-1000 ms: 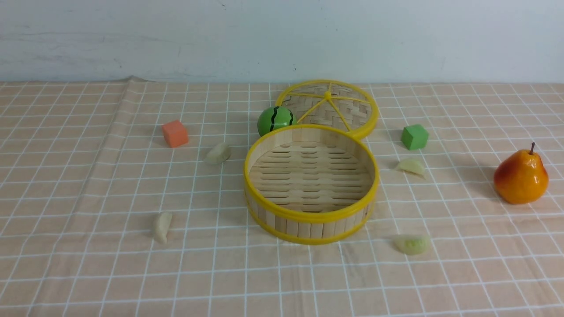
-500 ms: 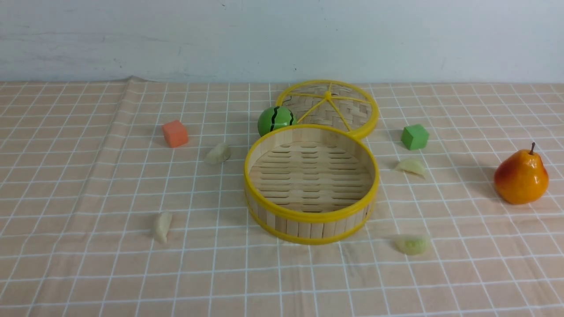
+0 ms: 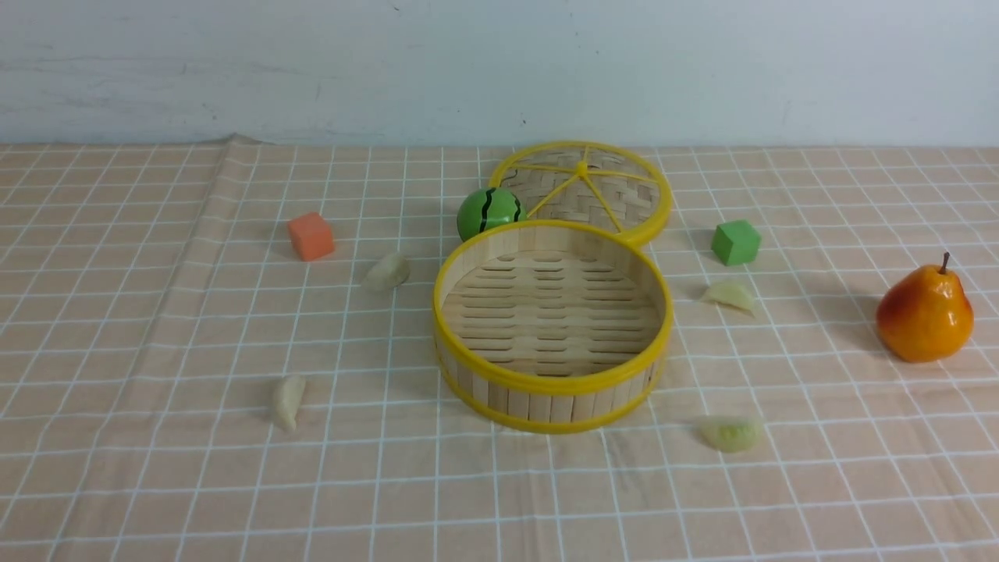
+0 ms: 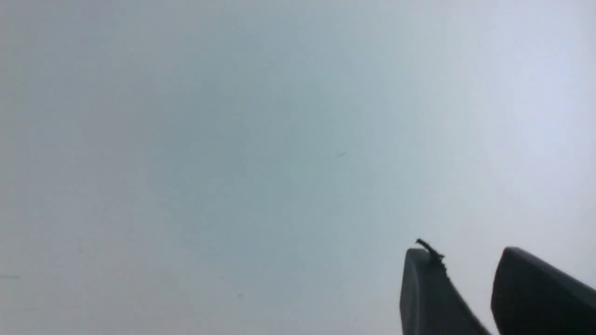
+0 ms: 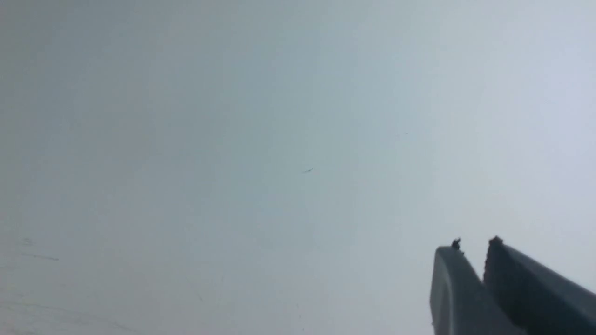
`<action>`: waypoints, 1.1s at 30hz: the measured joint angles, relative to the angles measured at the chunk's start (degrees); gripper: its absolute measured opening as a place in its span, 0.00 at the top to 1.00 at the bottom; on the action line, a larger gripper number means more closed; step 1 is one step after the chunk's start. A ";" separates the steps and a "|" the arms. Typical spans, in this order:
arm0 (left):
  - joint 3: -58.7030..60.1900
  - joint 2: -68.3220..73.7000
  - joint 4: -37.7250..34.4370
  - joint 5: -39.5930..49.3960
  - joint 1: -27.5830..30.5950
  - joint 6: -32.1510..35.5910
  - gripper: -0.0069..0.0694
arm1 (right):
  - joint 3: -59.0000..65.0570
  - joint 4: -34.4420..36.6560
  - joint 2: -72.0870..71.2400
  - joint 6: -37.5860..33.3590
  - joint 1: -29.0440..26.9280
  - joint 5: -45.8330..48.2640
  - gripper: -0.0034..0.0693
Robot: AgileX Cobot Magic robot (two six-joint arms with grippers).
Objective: Put the dumplings into the steamer on the table with the brown tablecloth.
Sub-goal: 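Reach for and grasp a dumpling on the table with the left gripper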
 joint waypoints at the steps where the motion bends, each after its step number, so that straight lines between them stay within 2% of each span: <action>1: -1.96 0.25 -0.37 1.60 0.00 -1.76 0.70 | -1.47 0.28 0.00 0.05 0.00 1.17 0.83; 3: -10.28 3.21 -0.56 8.40 0.00 -6.13 0.83 | -5.09 0.58 0.48 0.05 0.00 4.21 0.91; 5: -17.22 7.88 -0.56 16.26 0.00 -8.99 0.93 | -7.78 0.72 2.28 0.05 0.00 7.20 0.96; 7: -24.61 15.32 -0.62 23.39 0.00 -10.86 0.93 | -10.02 0.77 6.05 -0.39 0.00 11.23 0.97; 10: -29.05 23.87 -0.64 27.98 0.00 -11.59 0.93 | -11.05 0.20 10.91 -2.80 0.00 16.48 0.97; 13: -32.51 37.05 -1.21 30.10 0.00 -13.92 0.93 | -12.48 -0.36 19.43 -6.89 0.00 27.92 0.97; 15: -34.20 44.96 -1.40 31.61 -0.07 -18.39 0.93 | -16.10 0.78 24.81 -7.06 0.00 39.01 0.97; 17: -36.52 50.67 -1.31 35.77 -1.25 -21.46 0.93 | -21.12 2.01 28.73 -7.01 0.00 48.77 0.97; 19: -39.50 54.78 -0.85 42.12 -3.96 -21.59 0.93 | -25.55 2.87 31.54 -7.01 0.00 54.67 0.97; 21: -43.16 59.12 -0.85 49.00 -7.65 -19.03 0.93 | -29.33 4.16 34.21 -6.60 0.15 57.58 0.96; 24: -48.99 64.87 -1.56 58.45 -12.94 -12.08 0.93 | -32.12 6.07 37.61 -6.17 2.12 58.57 0.96; 25: -51.73 68.43 -2.66 61.67 -15.12 -7.75 0.93 | -32.75 6.84 39.29 -6.17 3.59 58.87 0.96; 26: -52.20 68.95 -2.94 62.12 -15.12 -7.75 0.93 | -32.80 6.85 39.29 -6.17 3.59 58.88 0.96; 29: -60.43 78.11 -9.69 66.03 -17.66 3.64 0.93 | -32.89 7.70 45.36 -7.99 8.34 59.96 0.96; 33: -71.01 89.91 -16.05 65.63 -17.89 12.69 0.93 | -34.19 8.24 53.96 -10.76 12.76 63.67 0.96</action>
